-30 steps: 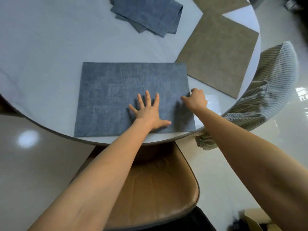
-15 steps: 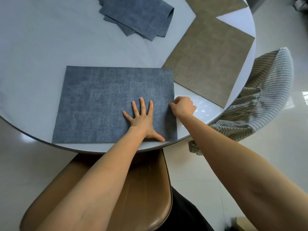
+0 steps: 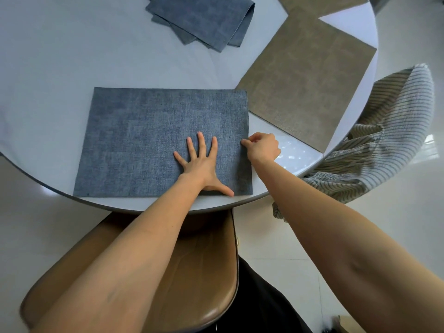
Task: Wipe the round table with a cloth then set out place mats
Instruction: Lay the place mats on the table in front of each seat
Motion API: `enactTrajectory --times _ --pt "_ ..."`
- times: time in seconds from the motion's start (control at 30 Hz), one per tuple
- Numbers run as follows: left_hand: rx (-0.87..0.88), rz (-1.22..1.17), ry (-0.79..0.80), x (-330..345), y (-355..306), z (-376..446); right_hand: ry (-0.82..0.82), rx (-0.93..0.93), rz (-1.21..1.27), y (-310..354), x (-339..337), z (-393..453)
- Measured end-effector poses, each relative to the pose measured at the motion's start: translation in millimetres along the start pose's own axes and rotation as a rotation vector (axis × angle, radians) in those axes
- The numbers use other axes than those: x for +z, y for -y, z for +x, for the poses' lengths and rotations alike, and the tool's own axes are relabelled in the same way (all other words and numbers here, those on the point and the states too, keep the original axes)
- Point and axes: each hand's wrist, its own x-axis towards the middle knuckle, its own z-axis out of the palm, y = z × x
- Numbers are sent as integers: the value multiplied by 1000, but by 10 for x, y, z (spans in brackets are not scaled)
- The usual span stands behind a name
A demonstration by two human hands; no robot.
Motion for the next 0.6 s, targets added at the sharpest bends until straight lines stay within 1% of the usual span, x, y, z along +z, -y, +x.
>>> enactTrajectory --times 0.1,0.17,0.2,0.27,0.3,0.33,0.37,0.43,0.5,0.6 --pt "3 22 11 5 14 -8 -33 -87 -181 26 1 -59" --pt "25 -1 -14 -18 28 -14 -90 -227 -248 23 17 -156" --pt "33 -48 -72 -42 52 -15 -96 -334 -272 20 31 -203" --pt "11 -134 -265 -82 176 -27 -61 -564 -328 27 112 -271" --pt "-18 -121 -352 -78 249 -27 -43 -651 -347 20 152 -293" --pt "-74 -88 -405 -58 379 -42 -13 -716 -366 39 233 -326" --pt "-139 -55 -416 -16 503 -58 19 -750 -396 32 306 -363" --pt "-275 -48 -355 90 753 -114 90 -767 -500 -44 444 -447" --pt "-364 -91 -266 184 977 -181 110 -770 -616 -175 552 -496" --pt "-372 -172 -177 249 1156 -240 79 -767 -660 -264 588 -482"
